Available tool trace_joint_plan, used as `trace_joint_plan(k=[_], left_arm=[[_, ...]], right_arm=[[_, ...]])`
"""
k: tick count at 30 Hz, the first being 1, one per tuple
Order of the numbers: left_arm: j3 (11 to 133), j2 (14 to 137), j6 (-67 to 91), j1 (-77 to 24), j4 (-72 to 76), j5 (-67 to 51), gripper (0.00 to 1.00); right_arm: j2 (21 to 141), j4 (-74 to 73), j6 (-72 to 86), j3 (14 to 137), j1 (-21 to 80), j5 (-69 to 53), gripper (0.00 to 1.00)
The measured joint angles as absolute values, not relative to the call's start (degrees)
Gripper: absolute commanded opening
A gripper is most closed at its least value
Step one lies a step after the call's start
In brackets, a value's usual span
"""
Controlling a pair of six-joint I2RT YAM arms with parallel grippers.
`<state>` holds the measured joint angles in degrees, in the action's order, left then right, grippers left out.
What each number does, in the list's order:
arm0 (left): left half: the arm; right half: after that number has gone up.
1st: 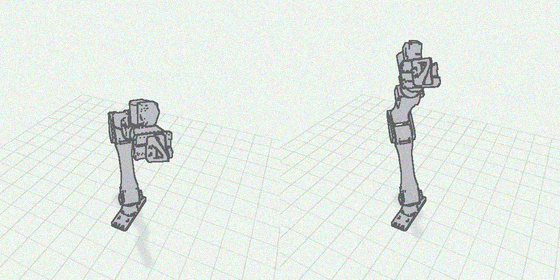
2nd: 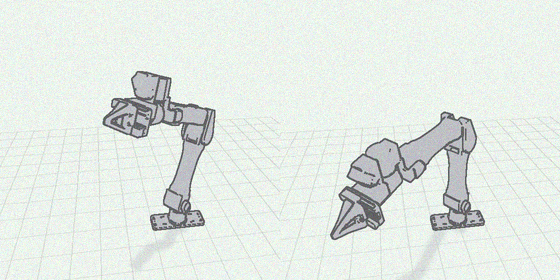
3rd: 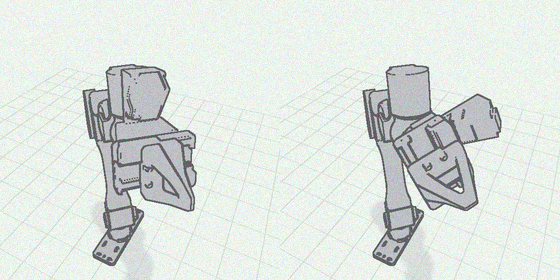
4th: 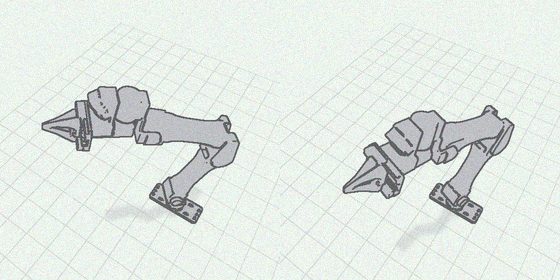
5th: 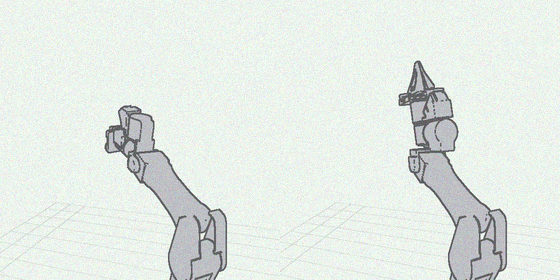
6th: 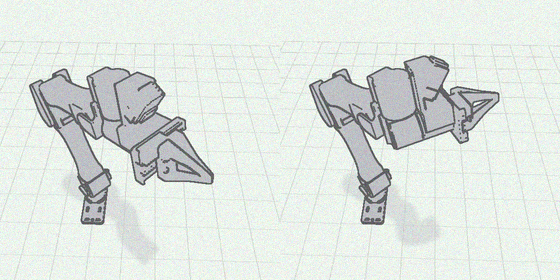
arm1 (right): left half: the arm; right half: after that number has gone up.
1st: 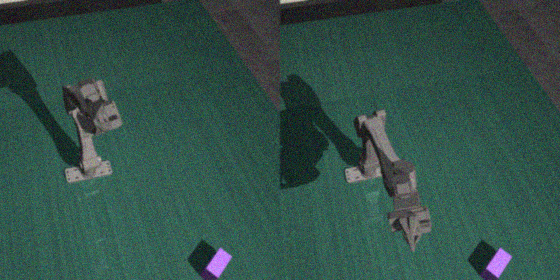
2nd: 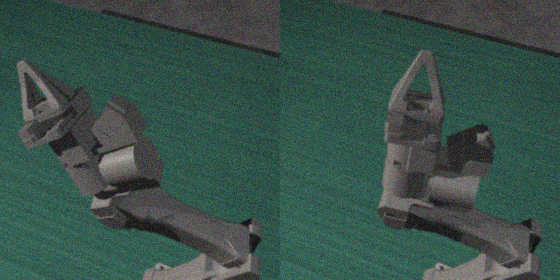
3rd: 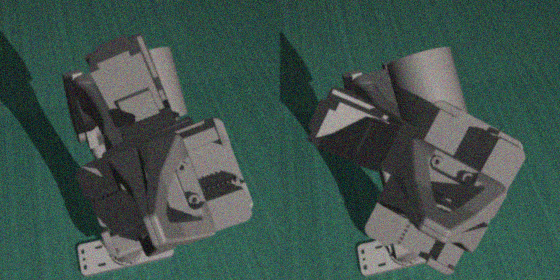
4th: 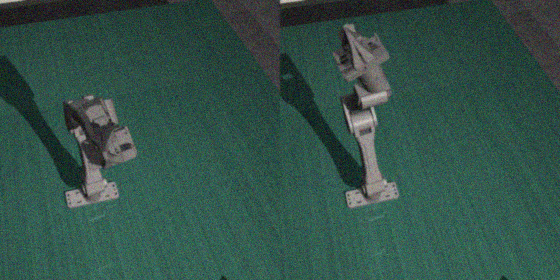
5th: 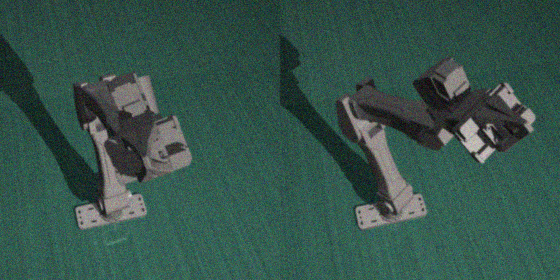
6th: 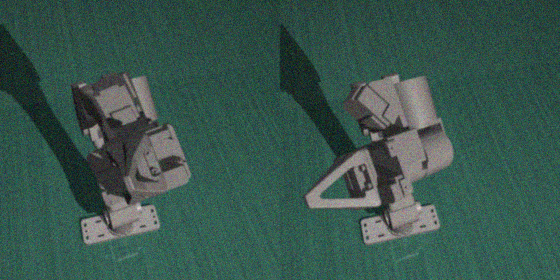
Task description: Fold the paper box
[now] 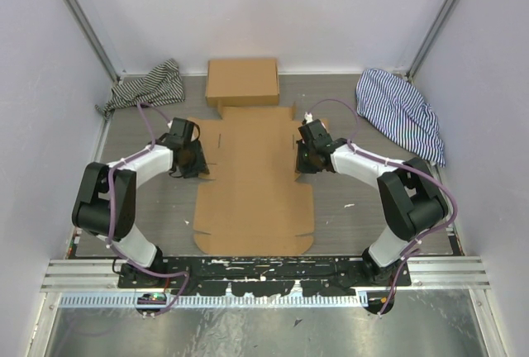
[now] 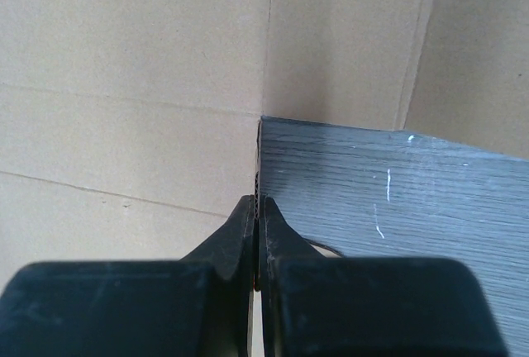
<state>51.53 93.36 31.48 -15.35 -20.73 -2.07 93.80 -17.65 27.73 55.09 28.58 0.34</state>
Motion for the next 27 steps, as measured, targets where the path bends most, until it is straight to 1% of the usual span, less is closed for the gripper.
trace_joint_plan(k=[6, 8, 14, 22, 27], left_arm=[[51.2, 94.0, 31.0, -14.8, -19.2, -3.4, 0.09], [51.1, 93.9, 31.0, -14.8, -18.9, -4.2, 0.01], [50.0, 91.5, 31.4, -14.7, -18.0, -6.8, 0.00], [47.8, 82.7, 33.0, -16.4, -16.9, -12.2, 0.00], [47.7, 82.7, 33.9, -18.7, -15.6, -13.5, 0.00]], right_arm=[[93.8, -18.0, 27.1, 55.4, 28.5, 1.7, 0.01], [93.8, -18.2, 27.0, 55.4, 28.5, 2.1, 0.01], [93.8, -18.9, 26.8, 55.7, 28.5, 2.8, 0.01], [93.8, -19.9, 26.7, 56.1, 28.7, 2.8, 0.01], [94.0, -21.4, 26.5, 56.9, 29.0, 3.2, 0.01]])
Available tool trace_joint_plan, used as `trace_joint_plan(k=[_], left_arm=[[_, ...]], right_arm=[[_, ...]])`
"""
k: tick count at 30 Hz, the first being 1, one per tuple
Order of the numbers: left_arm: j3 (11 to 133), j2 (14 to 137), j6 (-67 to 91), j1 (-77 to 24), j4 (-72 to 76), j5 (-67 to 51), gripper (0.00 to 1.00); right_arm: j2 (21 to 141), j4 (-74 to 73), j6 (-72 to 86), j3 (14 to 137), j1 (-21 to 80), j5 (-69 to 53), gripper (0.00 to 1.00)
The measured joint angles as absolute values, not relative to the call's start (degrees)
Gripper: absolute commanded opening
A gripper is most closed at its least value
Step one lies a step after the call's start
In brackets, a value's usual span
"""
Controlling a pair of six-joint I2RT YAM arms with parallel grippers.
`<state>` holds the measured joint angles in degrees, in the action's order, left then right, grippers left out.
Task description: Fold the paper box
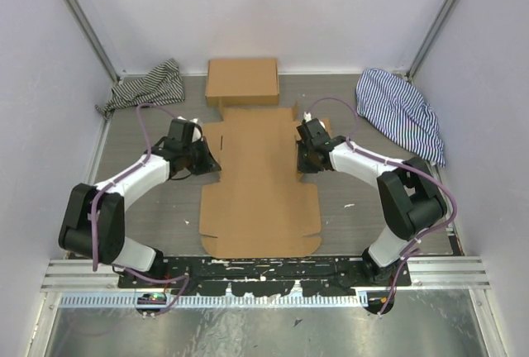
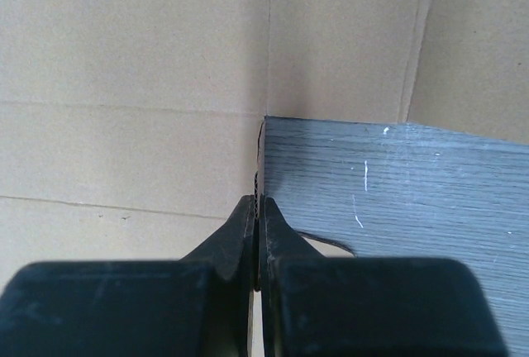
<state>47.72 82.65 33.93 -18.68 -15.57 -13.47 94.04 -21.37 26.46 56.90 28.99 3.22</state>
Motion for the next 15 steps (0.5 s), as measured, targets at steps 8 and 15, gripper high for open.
trace_joint_plan(k=[8, 15], left_arm=[[49.7, 90.3, 34.8, -22.2, -13.4, -15.2, 0.12], [51.2, 93.0, 35.3, -23.7, -13.3, -15.0, 0.24]], right_arm=[[94.9, -22.4, 26.3, 58.1, 30.2, 4.1, 0.08], [97.3, -22.5, 26.3, 60.3, 31.9, 3.1, 0.56]])
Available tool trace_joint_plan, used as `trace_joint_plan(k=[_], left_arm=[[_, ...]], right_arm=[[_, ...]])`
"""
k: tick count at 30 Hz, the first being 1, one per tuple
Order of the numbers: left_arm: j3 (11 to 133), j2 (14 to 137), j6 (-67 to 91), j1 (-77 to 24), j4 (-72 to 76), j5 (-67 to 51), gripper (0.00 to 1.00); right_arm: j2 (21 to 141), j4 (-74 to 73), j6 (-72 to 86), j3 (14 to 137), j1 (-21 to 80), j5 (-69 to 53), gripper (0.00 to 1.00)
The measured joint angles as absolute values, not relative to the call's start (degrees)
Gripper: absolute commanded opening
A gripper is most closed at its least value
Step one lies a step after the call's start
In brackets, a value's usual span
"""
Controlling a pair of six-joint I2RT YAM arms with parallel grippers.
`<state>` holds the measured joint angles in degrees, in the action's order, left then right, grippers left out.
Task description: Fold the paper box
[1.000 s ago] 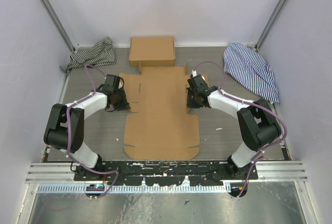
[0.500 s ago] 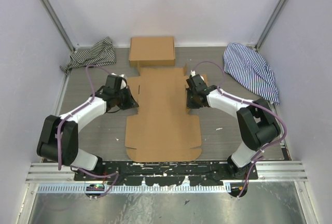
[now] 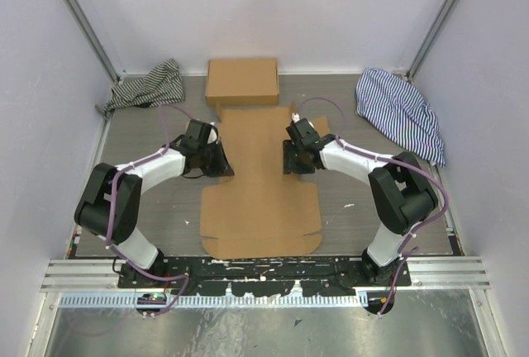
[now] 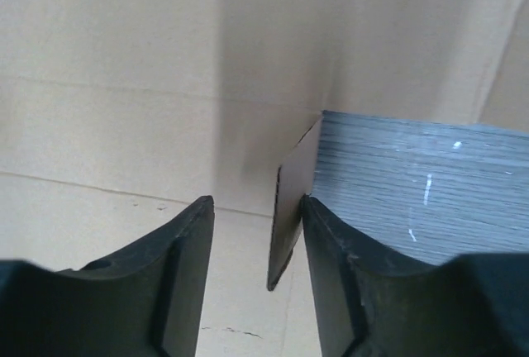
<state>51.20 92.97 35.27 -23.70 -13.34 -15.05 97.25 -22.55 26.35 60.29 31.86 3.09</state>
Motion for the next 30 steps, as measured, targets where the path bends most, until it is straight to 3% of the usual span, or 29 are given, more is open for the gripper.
trace_joint_plan(k=[3, 9, 30], left_arm=[[51.7, 93.1, 35.5, -23.9, -13.6, -14.8, 0.31], [52.1, 93.1, 35.7, -24.1, -14.8, -13.8, 0.34], [55.2, 99.6, 36.3, -24.1, -14.8, -12.7, 0.31]], right_arm=[[98.1, -22.5, 26.3, 60.9, 33.1, 2.7, 0.60], [98.9, -22.8, 26.3, 62.6, 34.3, 2.7, 0.60], [105.5, -22.7, 26.5, 66.8, 35.3, 4.0, 0.59]])
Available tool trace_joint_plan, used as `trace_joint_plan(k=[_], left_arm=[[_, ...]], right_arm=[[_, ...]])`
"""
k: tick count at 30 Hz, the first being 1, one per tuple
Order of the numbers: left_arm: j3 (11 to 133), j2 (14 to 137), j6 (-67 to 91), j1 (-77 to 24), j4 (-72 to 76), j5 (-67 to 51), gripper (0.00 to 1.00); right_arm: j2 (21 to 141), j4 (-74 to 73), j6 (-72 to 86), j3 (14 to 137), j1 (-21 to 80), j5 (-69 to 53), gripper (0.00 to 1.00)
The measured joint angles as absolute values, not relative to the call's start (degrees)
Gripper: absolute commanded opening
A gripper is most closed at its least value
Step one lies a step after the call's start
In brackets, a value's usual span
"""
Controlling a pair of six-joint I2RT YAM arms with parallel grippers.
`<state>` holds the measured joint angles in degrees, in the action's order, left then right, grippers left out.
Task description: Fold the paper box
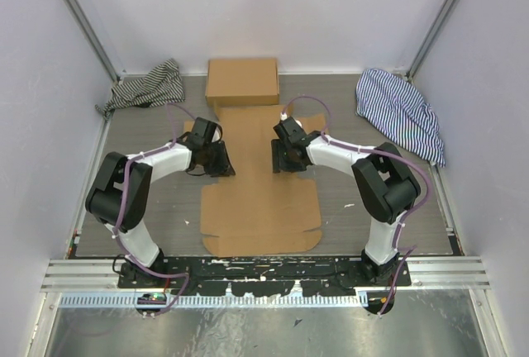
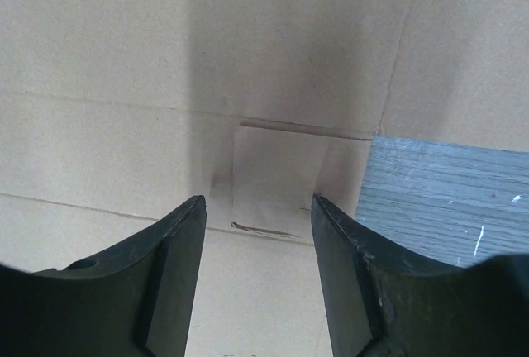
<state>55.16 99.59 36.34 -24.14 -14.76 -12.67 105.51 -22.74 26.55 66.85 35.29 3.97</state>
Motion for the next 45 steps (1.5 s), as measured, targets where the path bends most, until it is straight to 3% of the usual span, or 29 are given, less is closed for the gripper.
trace_joint_plan(k=[12, 18, 22, 32, 45], left_arm=[[55.1, 97.9, 36.3, -24.4, -16.9, -12.0, 0.36], [55.8, 93.0, 35.3, -24.6, -23.2, -9.0, 0.50], [59.3, 91.0, 34.0, -24.5, -27.4, -5.8, 0.52], [78.3, 95.5, 31.7, -20.8, -32.7, -2.1, 0.53], [115.3, 124.7, 27.8, -14.6, -43.5, 2.4, 0.47]], right_arm=[[105.4, -23.0, 26.6, 67.0, 35.3, 4.1, 0.59], [103.6, -25.5, 26.6, 67.0, 35.6, 6.5, 0.62], [101.2, -28.3, 26.0, 67.1, 35.6, 9.3, 0.65], [91.5, -31.4, 24.6, 68.2, 33.7, 14.7, 0.67], [80.4, -31.3, 24.0, 63.0, 27.5, 14.5, 0.68]])
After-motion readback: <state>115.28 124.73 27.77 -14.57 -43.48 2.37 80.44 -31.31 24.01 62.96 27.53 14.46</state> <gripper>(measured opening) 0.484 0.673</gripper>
